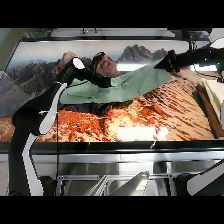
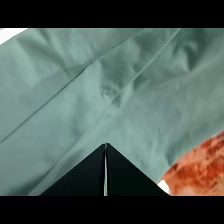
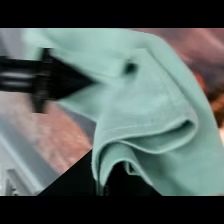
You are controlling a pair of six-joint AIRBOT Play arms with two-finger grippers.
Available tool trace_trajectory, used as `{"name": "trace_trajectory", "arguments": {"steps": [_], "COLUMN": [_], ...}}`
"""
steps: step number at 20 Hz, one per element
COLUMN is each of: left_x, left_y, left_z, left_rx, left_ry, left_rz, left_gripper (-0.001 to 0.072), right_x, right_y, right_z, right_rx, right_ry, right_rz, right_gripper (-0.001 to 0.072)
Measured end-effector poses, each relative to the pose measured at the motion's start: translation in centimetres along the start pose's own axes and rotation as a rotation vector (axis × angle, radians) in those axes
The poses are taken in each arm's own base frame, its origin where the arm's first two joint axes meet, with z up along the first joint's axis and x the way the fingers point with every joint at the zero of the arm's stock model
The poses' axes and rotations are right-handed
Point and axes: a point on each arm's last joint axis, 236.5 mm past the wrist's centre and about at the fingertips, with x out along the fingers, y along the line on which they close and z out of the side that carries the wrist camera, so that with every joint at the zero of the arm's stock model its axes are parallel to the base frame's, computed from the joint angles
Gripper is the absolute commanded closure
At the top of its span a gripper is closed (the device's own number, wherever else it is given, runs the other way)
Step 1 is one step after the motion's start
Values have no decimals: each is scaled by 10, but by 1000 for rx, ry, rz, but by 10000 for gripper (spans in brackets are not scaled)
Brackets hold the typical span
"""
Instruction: Fold the shirts.
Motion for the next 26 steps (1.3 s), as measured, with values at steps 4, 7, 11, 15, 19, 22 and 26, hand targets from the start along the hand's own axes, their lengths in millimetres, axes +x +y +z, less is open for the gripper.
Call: {"name": "trace_trajectory", "arguments": {"steps": [4,7,11,15,19,22,26], "left_x": [24,28,-36,-183,-340,-412,-446], "left_y": [-11,-13,-11,-2,22,38,50], "left_z": [12,19,25,31,18,-2,-25], "left_rx": [23,29,24,20,-56,-121,-209], "left_ry": [-64,-95,-69,-98,-234,-315,-342], "left_rz": [19,30,9,29,150,236,265], "left_gripper": [694,696,697,696,696,696,696], "right_x": [23,51,83,128,200,264,337], "right_y": [63,96,124,136,159,178,195], "right_z": [-4,-6,-5,-6,-12,-30,-58], "right_rx": [-48,-75,-82,-64,-44,-42,-52], "right_ry": [17,16,-12,-37,-98,-144,-194], "right_rz": [100,137,162,167,186,209,240], "right_gripper": [697,697,697,697,696,696,65]}}
